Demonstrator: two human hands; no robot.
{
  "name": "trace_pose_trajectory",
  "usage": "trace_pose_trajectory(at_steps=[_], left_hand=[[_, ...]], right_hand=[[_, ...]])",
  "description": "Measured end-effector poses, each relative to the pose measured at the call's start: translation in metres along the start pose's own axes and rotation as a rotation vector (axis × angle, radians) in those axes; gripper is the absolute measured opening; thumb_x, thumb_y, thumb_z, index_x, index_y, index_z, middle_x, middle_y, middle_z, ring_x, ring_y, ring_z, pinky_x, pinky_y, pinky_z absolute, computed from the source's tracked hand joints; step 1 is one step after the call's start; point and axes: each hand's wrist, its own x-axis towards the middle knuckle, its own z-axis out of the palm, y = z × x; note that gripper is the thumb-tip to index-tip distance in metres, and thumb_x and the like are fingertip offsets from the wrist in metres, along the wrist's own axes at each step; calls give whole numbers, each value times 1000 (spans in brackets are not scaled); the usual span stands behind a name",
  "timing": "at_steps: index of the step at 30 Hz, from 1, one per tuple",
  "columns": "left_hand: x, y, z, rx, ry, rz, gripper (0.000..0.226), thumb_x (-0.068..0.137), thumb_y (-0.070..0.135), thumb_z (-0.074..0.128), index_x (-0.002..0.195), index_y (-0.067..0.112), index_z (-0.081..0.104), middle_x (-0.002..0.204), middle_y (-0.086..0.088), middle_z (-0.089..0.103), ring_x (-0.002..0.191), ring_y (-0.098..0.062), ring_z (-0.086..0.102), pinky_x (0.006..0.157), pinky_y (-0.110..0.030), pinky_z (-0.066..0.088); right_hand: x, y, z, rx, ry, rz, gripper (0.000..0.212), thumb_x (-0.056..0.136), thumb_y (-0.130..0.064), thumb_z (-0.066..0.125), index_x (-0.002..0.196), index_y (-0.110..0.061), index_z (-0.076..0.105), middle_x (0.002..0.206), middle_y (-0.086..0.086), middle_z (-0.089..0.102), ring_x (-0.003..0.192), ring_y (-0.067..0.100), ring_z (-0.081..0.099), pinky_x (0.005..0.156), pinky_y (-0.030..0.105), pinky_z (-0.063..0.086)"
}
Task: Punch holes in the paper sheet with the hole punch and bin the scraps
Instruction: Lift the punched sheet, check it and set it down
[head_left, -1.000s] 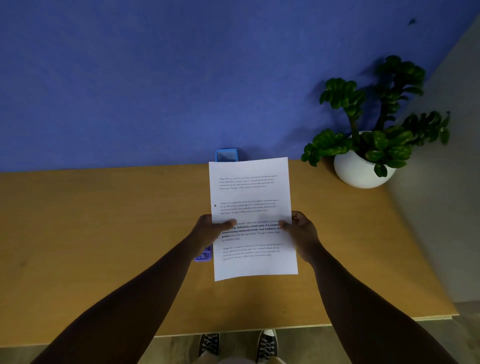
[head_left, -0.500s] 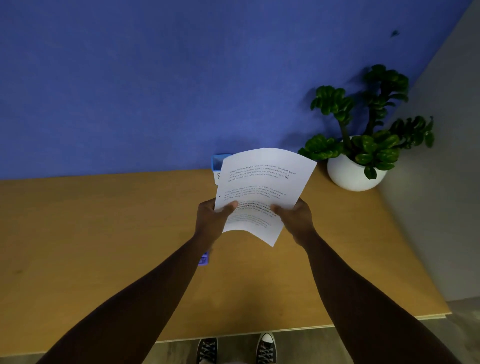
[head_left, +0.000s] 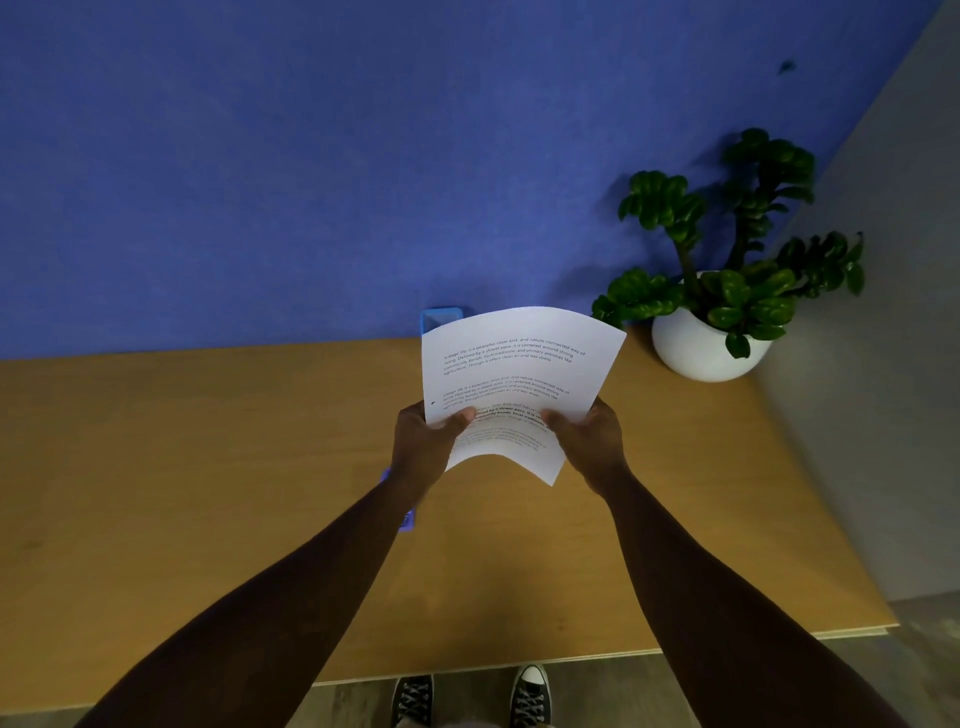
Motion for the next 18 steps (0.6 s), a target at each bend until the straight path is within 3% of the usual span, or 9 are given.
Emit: trace_pose_trajectory(at_steps=[4, 7, 9, 13, 18], left_hand=[[-1, -4, 2, 10, 11, -24, 22, 83, 8, 78, 98, 24, 72, 90, 16, 75, 79, -2, 74, 60, -14, 56], [-3, -14, -1, 60, -3, -76, 25, 81, 10, 80, 104, 15, 73, 98, 4, 76, 89, -13, 74, 68, -23, 61], [-6, -22, -4, 108, -5, -120, 32, 78, 9, 83, 108, 10, 73, 104, -3, 76, 95, -21, 73, 75, -32, 62], [-9, -34, -9, 162, 6, -171, 37, 76, 6, 83, 111, 13, 71, 109, -3, 74, 99, -25, 71, 78, -36, 62], [-4, -38, -11, 251, -1, -217, 37, 81, 11, 79, 116, 5, 68, 116, -10, 73, 103, -31, 69, 90, -49, 58]], right_hand=[[-1, 2, -2, -38, -3, 6, 36, 84, -8, 69, 119, -11, 64, 114, 7, 70, 97, 26, 67, 75, 36, 60], [-6, 10, -5, -104, -38, 49, 40, 84, -8, 69, 123, -11, 60, 116, 8, 68, 103, 27, 65, 84, 44, 58], [-10, 19, -7, -171, -74, 71, 41, 84, -8, 68, 124, -14, 59, 117, 6, 67, 105, 27, 64, 84, 40, 58], [-14, 36, -11, -267, -86, 114, 38, 86, -8, 65, 123, -14, 59, 117, 5, 67, 105, 25, 62, 79, 30, 55], [-11, 42, -14, -352, -87, 122, 30, 89, -11, 61, 119, -10, 61, 112, 6, 69, 84, 15, 61, 62, 16, 47]])
